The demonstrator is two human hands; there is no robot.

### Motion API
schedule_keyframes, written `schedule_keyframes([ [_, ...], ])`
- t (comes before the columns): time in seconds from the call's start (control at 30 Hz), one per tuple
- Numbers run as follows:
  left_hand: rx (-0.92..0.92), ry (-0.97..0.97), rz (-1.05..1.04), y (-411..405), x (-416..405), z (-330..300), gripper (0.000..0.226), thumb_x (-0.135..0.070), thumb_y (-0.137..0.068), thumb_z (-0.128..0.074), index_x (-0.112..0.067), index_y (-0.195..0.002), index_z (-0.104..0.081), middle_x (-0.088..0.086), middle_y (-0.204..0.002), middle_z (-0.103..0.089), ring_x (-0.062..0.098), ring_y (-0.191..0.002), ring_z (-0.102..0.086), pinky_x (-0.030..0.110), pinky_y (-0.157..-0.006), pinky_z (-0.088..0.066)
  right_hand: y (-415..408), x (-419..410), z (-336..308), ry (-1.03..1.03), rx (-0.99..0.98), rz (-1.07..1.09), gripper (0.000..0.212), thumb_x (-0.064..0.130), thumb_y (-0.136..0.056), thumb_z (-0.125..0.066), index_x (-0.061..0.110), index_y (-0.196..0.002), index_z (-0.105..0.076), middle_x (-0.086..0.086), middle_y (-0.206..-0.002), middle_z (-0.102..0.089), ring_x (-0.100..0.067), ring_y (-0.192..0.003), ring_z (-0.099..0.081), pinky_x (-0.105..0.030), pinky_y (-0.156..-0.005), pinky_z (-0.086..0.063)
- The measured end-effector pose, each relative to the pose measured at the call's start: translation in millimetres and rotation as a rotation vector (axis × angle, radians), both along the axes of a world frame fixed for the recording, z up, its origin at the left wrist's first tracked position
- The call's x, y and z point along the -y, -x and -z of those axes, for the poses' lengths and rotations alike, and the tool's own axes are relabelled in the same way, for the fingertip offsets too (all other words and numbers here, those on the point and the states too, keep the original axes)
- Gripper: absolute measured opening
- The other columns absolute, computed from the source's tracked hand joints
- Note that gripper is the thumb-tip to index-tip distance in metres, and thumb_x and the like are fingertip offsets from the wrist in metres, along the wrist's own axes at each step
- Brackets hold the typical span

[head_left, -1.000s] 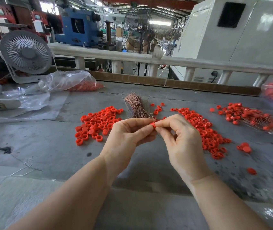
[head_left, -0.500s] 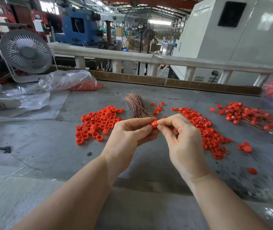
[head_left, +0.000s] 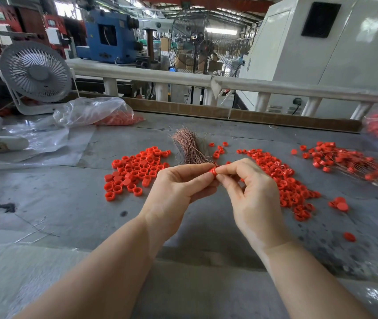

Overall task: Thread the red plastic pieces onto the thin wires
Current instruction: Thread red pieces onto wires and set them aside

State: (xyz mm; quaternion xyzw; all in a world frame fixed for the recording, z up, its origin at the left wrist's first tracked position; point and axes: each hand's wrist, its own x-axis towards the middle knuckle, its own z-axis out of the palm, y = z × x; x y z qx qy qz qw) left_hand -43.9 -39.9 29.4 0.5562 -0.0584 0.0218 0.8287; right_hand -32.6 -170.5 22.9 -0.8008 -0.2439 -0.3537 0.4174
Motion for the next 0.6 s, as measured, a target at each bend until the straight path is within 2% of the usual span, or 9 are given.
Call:
schedule_keyframes([
  [0.27,-0.022,0.067,0.021,-1.0,-1.2,0.7,0.016,0.004,-0.077,-0.059,-0.003,-0.088,-0.069,0.008,-0.077,-0.072,0.012,-0.068,-0.068,0.019,-0.067,-0.056,-0.5,0.7,0.8,-0.007,-0.008,-0.039,0.008,0.008,-0.081,-0.062,0.009,-0.084,-0.070,0.005,-0.080,-0.062,-0.003,-0.075,-0.053,-0.011,-0.070,-0.041],
  [0.4,-0.053,0.136,0.047,-2.1,-2.1,0.6,0.022,-0.003,-0.069,-0.061,-0.002,-0.090,-0.068,0.008,-0.078,-0.072,0.012,-0.070,-0.068,0.020,-0.067,-0.057,-0.8,0.6,-0.3,-0.028,-0.033,-0.072,0.011,0.008,-0.082,-0.061,0.012,-0.086,-0.071,0.008,-0.082,-0.063,0.003,-0.077,-0.054,-0.005,-0.069,-0.036],
  [0.5,-0.068,0.187,0.065,-3.1,-2.1,0.2,0.023,-0.004,-0.069,-0.060,0.000,-0.091,-0.067,0.009,-0.079,-0.072,0.012,-0.072,-0.069,0.019,-0.066,-0.056,-0.3,-0.1,-0.9,-0.062,-0.049,-0.095,0.016,0.006,-0.083,-0.059,0.015,-0.090,-0.070,0.011,-0.083,-0.064,0.004,-0.076,-0.056,-0.004,-0.067,-0.036],
  [0.6,-0.082,0.222,0.065,-3.0,-1.9,-0.2,0.019,-0.005,-0.067,-0.061,-0.003,-0.083,-0.071,0.009,-0.077,-0.072,0.011,-0.070,-0.069,0.018,-0.063,-0.055,-0.2,-0.4,-0.7,-0.145,-0.102,-0.093,0.020,0.008,-0.083,-0.057,0.022,-0.094,-0.066,0.012,-0.081,-0.064,-0.002,-0.075,-0.059,-0.008,-0.067,-0.040],
])
